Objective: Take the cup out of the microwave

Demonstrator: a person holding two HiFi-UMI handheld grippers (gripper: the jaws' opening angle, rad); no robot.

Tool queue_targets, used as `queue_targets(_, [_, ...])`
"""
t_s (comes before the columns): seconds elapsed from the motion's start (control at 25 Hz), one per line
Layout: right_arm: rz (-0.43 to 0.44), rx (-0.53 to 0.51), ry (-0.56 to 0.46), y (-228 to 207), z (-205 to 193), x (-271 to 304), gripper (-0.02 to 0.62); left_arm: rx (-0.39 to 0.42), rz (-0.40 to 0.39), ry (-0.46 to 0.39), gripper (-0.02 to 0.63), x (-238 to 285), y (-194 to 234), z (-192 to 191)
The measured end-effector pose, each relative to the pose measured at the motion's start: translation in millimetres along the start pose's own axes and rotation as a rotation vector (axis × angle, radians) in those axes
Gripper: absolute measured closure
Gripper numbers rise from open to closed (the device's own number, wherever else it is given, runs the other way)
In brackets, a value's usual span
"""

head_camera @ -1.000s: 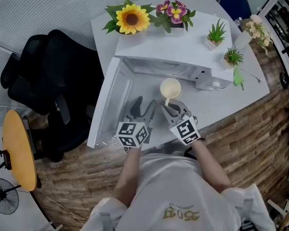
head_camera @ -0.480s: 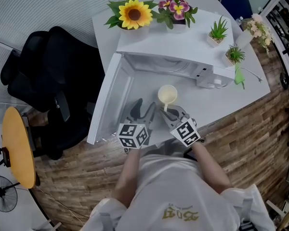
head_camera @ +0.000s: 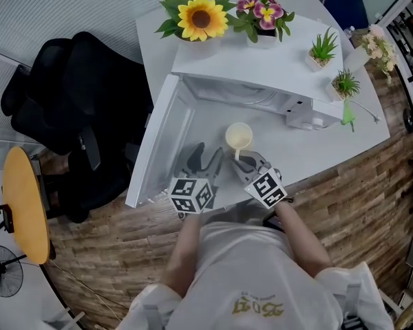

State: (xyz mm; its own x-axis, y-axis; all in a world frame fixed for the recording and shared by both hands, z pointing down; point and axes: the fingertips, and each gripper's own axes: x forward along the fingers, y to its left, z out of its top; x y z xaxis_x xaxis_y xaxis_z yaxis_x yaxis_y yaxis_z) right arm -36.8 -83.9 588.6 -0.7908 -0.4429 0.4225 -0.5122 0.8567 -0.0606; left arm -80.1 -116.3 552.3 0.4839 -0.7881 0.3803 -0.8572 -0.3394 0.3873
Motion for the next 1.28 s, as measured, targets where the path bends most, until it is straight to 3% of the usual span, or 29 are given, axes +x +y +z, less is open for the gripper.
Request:
queue_targets(0.68, [0.144, 0.049, -0.061, 13, -3, 13, 0.561, -0.015, -0.003, 0.001, 0.360, 6, 6, 2])
queue_targets(1.28, [0.078, 0.041, -0.002, -3, -17, 11, 0.554, -0.008, -0.024, 0.015, 0.358, 6, 5, 0])
